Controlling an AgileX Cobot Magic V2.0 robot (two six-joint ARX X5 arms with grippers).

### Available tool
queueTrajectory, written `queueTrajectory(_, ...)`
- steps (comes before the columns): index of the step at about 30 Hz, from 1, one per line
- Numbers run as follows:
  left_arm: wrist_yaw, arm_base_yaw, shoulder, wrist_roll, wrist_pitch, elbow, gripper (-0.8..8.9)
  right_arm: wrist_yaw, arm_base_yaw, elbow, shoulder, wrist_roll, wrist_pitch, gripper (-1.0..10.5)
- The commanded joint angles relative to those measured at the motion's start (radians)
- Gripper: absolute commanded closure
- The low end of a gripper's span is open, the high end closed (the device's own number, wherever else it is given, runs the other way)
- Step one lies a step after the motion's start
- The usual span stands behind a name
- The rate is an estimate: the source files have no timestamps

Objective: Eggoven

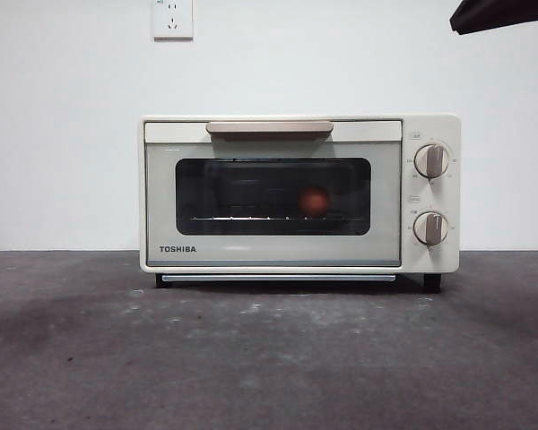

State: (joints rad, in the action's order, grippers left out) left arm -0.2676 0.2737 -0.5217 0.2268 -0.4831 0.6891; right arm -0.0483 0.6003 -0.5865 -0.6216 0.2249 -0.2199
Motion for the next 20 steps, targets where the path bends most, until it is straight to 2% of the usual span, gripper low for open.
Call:
queueTrajectory(1, -0.001, 0.006, 0.003, -0.048, 0.009, 0.019, 8.06, 0.004, 0.006, -0.008, -0.003, -0.008, 0.010, 9.4)
queueTrajectory(5, 0.000, -0.016, 0.044, -0.257, 0.017, 0.010, 8.06, 0.004, 0.006, -0.008, -0.003, -0.008, 0.010, 9.4)
queueTrajectory(8, 0.000, -0.056, 0.102, -0.351, 0.100, -0.042, 8.06, 0.004, 0.006, -0.008, -0.003, -0.008, 0.010, 9.4)
queueTrajectory(12, 0.014, -0.143, 0.198, -0.369, 0.264, -0.162, 8.06, 0.004, 0.006, -0.008, -0.003, -0.008, 0.010, 9.4)
queueTrajectory(16, 0.093, -0.217, 0.303, -0.367, 0.431, -0.321, 8.06, 0.004, 0.006, -0.008, -0.003, -0.008, 0.010, 9.4)
queueTrajectory(20, 0.119, -0.266, 0.410, -0.339, 0.473, -0.455, 8.06, 0.004, 0.006, -0.008, -0.003, -0.008, 0.010, 9.4)
